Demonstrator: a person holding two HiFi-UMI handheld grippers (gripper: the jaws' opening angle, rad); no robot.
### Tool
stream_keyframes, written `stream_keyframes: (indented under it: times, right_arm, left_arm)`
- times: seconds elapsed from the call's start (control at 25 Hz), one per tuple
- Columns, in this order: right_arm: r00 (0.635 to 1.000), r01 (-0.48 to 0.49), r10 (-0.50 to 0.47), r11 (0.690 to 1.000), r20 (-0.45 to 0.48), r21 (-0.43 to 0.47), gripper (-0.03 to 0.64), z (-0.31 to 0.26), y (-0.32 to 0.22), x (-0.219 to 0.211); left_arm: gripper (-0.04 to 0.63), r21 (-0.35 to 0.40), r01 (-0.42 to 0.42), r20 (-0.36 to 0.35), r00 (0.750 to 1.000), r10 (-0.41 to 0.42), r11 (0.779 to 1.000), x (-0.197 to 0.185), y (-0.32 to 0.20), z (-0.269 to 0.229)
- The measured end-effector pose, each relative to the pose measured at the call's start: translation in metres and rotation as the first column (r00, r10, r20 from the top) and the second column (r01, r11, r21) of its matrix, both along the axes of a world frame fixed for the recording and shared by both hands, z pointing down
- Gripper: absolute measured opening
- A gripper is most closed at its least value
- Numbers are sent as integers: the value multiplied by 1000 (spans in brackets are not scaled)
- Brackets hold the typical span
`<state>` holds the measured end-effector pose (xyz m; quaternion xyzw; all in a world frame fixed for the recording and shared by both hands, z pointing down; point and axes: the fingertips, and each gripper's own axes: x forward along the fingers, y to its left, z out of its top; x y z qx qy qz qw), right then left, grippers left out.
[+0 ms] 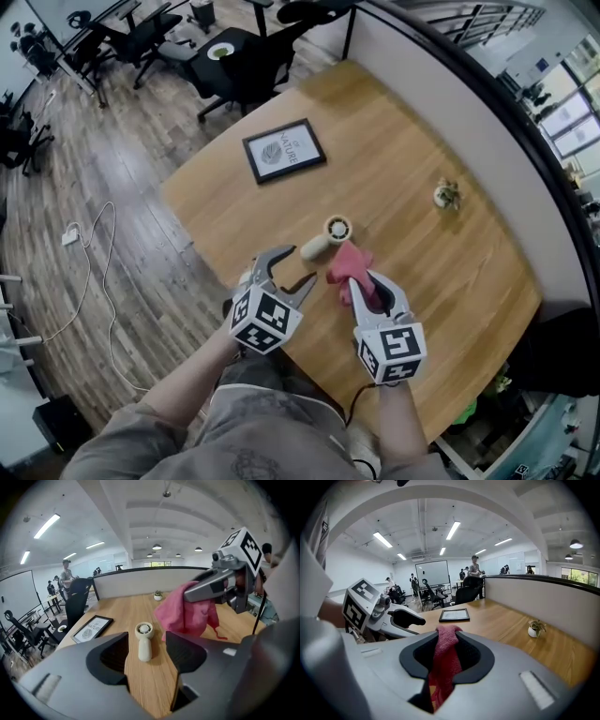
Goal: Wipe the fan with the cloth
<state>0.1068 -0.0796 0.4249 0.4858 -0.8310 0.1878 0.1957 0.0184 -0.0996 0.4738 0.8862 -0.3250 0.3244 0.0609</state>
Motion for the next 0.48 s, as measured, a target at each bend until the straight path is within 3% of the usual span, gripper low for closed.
stream_keyframes:
  times: [0.48]
  right_arm:
    - [1000,-26,25,998,-4,-50,74,52,-38,-3]
  left_arm:
    - [252,-80,-84,93,991,92,993,18,-32,95]
